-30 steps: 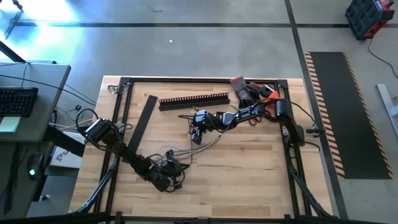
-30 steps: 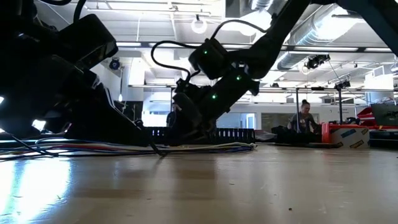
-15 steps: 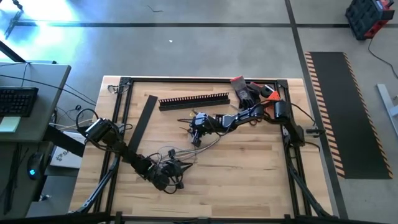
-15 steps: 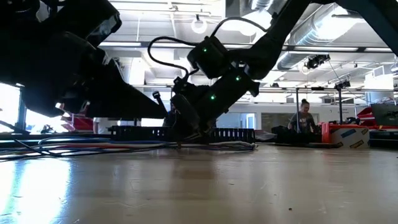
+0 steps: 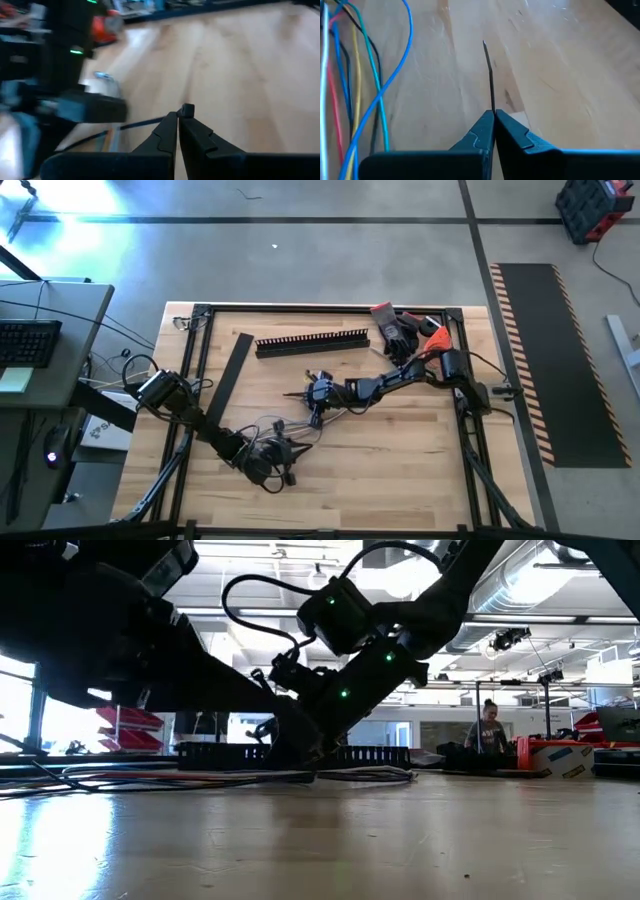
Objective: Ziptie cables
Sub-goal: Wrap the cables together using a black zip tie
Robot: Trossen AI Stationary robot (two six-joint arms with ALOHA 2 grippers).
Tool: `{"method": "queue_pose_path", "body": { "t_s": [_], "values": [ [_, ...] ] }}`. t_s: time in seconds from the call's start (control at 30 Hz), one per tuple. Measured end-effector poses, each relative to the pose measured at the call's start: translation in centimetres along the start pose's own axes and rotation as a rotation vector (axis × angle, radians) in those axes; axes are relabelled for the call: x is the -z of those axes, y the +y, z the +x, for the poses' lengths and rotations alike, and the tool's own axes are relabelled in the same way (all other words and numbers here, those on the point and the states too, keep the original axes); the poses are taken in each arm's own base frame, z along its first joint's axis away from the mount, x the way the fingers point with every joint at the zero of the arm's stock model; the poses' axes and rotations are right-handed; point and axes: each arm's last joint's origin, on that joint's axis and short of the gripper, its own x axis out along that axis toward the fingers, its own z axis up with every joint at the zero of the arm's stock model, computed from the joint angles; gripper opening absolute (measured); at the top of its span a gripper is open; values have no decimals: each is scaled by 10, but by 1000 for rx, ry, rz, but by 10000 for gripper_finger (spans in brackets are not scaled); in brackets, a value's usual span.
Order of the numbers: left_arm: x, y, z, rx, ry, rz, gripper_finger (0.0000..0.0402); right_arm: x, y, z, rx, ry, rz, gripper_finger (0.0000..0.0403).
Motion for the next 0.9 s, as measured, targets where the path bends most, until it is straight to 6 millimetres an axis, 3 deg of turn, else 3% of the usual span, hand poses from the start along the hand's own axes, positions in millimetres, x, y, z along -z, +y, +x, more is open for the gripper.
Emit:
{"method": "queue_pose_path", "body": {
  "t_s": [0.27,0.4,0.57,0.73,0.9],
  "values": [
    [4,-1,0,79,44,-6,0,1,1,0,-7,9,-28,6],
    [4,-3,-1,95,48,-6,0,-2,1,-5,-8,31,-77,48],
    [5,-4,-1,120,58,-29,0,-20,6,-34,4,49,-227,113],
    [5,-4,-1,132,65,-40,0,-30,40,-69,-81,12,-396,125],
    [5,-4,-2,149,70,-43,0,2,95,-84,-253,8,-503,125]
  ]
}}
